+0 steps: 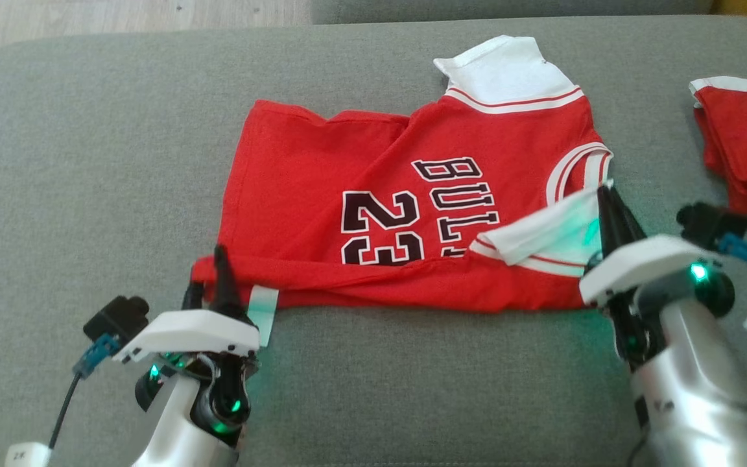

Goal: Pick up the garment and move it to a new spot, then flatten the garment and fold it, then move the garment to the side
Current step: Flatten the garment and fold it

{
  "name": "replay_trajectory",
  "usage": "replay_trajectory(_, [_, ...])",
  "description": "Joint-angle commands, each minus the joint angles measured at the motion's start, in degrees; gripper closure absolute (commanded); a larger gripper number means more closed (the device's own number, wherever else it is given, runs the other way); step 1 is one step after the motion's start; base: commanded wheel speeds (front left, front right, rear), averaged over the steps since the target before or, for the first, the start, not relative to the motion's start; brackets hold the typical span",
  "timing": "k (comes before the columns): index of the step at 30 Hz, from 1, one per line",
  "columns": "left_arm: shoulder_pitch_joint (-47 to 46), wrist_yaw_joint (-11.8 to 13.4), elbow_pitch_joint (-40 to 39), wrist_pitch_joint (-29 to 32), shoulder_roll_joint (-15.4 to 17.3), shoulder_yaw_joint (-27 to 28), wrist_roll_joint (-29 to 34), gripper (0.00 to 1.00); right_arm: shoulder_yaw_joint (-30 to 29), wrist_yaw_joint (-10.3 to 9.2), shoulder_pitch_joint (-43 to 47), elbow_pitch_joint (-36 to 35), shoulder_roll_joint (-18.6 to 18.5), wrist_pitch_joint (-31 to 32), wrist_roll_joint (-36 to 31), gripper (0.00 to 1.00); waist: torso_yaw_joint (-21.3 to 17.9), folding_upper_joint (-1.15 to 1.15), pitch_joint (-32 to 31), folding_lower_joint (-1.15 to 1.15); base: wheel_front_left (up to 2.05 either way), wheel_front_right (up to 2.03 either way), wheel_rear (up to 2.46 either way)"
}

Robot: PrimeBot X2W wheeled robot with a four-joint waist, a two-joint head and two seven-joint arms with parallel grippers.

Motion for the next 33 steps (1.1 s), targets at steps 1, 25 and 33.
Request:
replay_trajectory(1, [-3.0, -0.5, -1.0, -0.6, 0.6, 1.0, 1.0, 0.0, 1.4, 0.37, -4.6, -0.1, -0.3, -1.4, -0.4, 0.58, 0.0, 0.0, 0.0, 0.0, 0.0, 0.0, 0.0])
replay_trajectory(25, [13.2, 2.7, -18.1, 1.0, 8.2, -0.3, 3.4, 0.0, -3.2, 0.37, 8.1, -12.3, -0.5, -4.4, -9.1, 0.0, -0.6, 0.0, -2.2, 0.0, 0.0, 0.0, 0.0])
replay_trajectory(33, [10.6, 3.5, -14.2, 3.4, 6.5, 0.7, 0.4, 0.0, -2.6, 0.37, 13.5, -21.6, -0.3, 0.0, -7.2, 0.0, -3.5, 0.0, 0.0, 0.0, 0.0, 0.0, 0.0])
